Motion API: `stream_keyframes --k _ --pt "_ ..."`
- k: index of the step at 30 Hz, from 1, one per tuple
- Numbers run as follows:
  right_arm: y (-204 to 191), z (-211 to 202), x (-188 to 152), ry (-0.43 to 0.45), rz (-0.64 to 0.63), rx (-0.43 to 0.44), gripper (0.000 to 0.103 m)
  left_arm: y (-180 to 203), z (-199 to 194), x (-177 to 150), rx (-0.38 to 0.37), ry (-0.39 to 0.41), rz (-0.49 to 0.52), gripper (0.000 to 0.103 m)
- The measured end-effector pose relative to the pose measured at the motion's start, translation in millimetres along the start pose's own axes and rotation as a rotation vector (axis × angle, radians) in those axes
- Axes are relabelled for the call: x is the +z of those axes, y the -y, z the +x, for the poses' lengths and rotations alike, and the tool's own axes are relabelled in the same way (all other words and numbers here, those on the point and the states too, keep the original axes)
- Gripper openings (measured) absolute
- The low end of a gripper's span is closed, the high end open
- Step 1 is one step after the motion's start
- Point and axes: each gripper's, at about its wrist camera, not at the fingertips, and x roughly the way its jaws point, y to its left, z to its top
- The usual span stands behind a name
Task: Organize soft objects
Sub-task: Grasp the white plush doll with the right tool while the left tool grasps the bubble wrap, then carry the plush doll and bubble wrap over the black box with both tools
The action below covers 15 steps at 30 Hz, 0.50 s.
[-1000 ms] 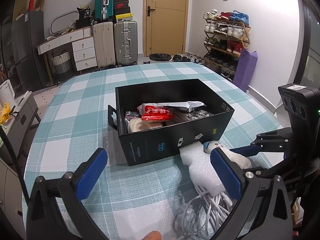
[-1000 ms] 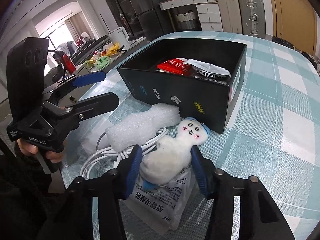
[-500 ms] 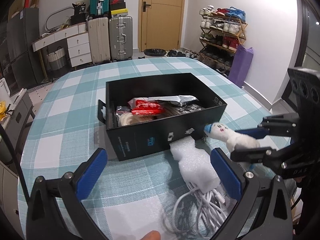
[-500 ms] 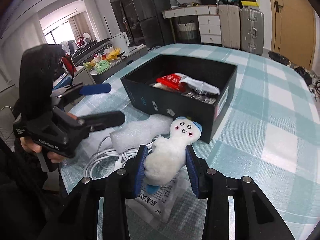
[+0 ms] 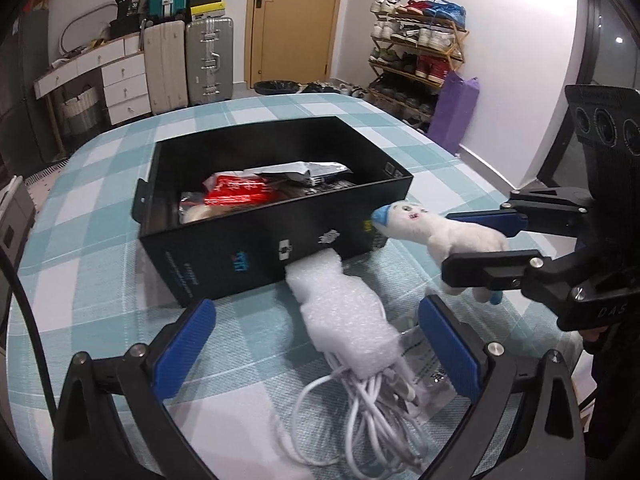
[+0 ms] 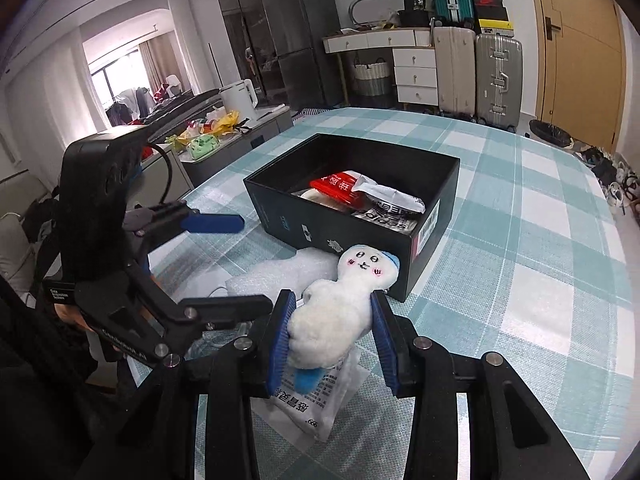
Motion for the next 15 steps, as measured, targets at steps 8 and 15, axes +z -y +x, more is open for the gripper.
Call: stream_keyframes --k 8,15 --pt "-4 1 0 -0.002 -0.007 0.002 0.038 3 5 -2 -0.080 -0.036 -0.004 0.045" --pt "-6 2 1 0.005 -0.013 0.004 0.038 10 -6 -2 -0.096 -0.008 0.034 0.039"
